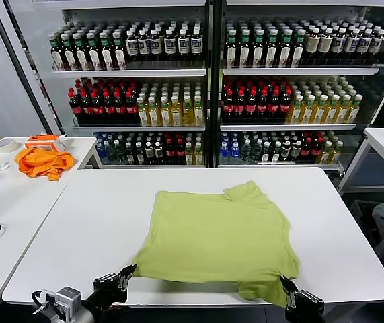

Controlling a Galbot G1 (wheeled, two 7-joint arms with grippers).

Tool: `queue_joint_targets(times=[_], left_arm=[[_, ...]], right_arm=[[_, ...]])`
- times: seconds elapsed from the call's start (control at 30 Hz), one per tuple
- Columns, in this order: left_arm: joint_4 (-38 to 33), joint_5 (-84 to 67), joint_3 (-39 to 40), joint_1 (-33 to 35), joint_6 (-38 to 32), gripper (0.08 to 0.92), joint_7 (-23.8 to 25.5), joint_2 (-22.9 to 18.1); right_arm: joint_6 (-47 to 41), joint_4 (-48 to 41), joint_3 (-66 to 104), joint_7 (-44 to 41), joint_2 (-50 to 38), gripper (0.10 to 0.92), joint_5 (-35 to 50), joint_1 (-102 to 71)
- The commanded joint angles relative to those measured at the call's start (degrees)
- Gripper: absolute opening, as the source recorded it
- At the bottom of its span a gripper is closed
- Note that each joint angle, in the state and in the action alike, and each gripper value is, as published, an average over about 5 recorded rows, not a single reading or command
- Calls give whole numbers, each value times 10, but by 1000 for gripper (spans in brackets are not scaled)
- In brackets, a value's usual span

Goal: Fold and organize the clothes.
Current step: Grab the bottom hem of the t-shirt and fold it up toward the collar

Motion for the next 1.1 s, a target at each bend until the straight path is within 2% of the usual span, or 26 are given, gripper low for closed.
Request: queue_joint_targets(times=[0.03,0.3,0.63,1.1], left_arm=[[112,-13,35,-132,-21,82,51,-3],[199,-18,95,-250,-29,82,65,-9],[309,-15,165,-348,-48,82,90,-23],[367,-1,216,-409,-56,82,97,-30]], right_arm=[[-28,-49,-21,2,-9,106,3,111],[-43,-105,-31,9,-6,106,21,149],[-42,-165,-55,5,9,106,36,197],[-37,-194,-65,-1,20,106,33,217]])
